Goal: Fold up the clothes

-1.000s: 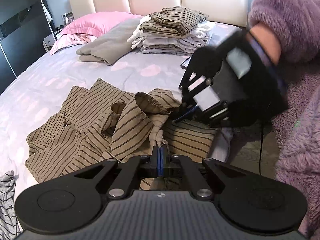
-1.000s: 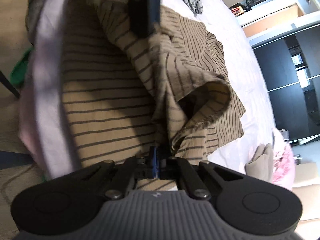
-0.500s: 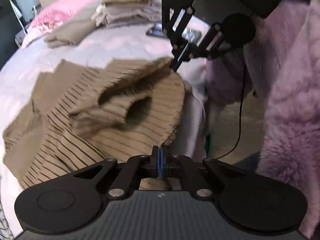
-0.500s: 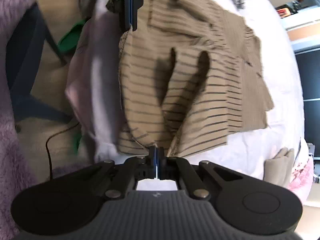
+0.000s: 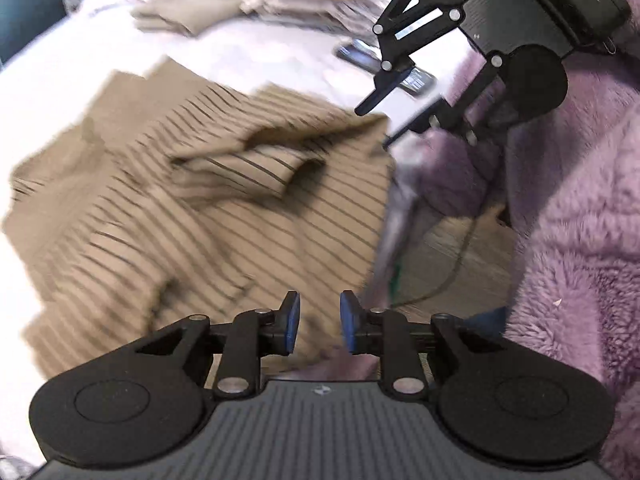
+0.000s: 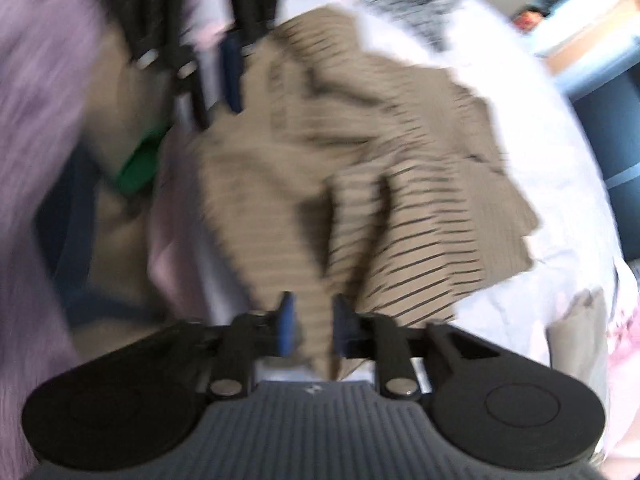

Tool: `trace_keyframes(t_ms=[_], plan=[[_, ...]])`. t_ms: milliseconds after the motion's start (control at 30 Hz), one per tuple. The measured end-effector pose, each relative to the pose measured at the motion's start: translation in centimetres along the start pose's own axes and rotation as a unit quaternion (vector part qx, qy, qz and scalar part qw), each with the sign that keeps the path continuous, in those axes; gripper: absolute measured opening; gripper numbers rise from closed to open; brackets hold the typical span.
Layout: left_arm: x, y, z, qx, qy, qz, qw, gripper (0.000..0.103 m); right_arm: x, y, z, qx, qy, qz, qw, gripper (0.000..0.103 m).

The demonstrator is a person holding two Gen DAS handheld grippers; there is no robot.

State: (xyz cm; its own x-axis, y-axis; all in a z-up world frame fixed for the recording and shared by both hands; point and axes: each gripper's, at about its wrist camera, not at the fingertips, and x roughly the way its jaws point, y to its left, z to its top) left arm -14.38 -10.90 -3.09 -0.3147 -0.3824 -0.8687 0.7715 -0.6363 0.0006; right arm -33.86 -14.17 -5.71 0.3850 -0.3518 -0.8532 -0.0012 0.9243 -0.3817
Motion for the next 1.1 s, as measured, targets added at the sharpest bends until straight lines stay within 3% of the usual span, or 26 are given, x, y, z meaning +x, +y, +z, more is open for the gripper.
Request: trace_keyframes(t_ms=[67,233,400,667,800,967,1100], plan=[[-0.3,-0.1,0.1,0.010,-0.006,0.031,0.9994,0.038,0.1,-0.2,0.5,0.013,-0.020,-0.031,0.999,0.041],[0.7,-0.2,0.5,0.025,-0.013,0.070,0.9972,0.039,1.8,0.0,2.4,0.039,-0.056,-0.074,0.995,0.045],[3.2,-2.3,0.3,0.114,-0.007,0.143,0.9831,0.039,3.1,3.7,3.9,-0.065,-0.080,-0.115,0.988,0.044],[6.6,-2.6,-0.4,0.171,0.029,0.177,0.9688,0.038,5.6,4.7,3.8,-0.122,-0.057,-0.122,0.983,0.043],[6.9,-2.3,-0.3,0.167,0.031,0.181,0.9686,0.013,6.3,4.3,3.6,-0.129,-0.054,-0.126,0.982,0.040],[6.5,-2.3,-0.4,0.163,0.026,0.187,0.9685,0.003,6.2,5.1,3.0,-0.174,-0.057,-0.166,0.969,0.041],[5.7,-2.3,0.1,0.144,0.011,0.178,0.9734,0.001,6.1,5.5,2.6,-0.198,-0.052,-0.180,0.962,0.041]])
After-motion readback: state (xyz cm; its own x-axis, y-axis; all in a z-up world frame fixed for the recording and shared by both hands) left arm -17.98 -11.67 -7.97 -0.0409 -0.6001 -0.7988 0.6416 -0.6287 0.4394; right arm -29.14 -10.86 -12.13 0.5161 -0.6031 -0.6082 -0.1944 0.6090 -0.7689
